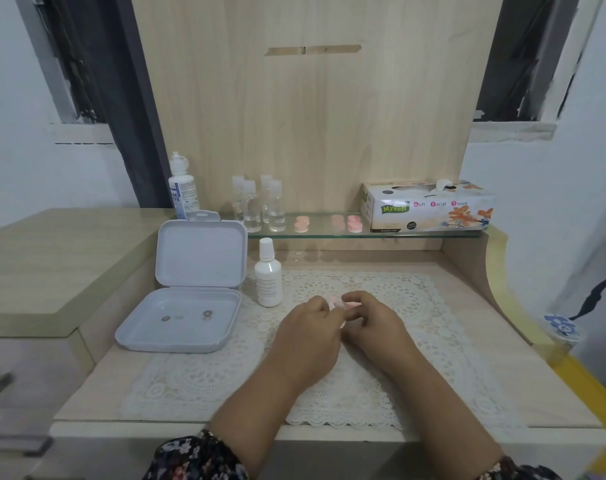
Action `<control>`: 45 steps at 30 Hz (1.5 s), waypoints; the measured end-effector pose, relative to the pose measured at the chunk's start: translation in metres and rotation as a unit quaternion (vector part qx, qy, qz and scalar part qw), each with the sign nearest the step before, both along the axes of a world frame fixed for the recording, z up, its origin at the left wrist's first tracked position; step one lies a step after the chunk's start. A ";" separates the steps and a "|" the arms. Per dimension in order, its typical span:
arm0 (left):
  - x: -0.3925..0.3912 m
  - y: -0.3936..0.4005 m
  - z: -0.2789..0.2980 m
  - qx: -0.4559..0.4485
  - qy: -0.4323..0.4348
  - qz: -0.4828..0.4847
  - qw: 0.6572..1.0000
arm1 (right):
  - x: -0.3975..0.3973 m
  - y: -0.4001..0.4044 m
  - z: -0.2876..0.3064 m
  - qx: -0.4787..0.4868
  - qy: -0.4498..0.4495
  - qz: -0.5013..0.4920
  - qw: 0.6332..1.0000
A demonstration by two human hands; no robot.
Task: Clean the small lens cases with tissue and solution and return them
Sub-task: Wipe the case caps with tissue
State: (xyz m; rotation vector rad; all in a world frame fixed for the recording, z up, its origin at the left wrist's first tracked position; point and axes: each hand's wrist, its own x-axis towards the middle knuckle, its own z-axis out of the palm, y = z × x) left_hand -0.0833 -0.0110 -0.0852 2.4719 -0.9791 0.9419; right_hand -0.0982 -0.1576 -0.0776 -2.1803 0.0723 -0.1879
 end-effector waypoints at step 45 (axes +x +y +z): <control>-0.002 0.006 0.009 -0.086 0.121 -0.050 0.988 | -0.004 -0.001 0.007 -0.012 0.004 0.014 1.000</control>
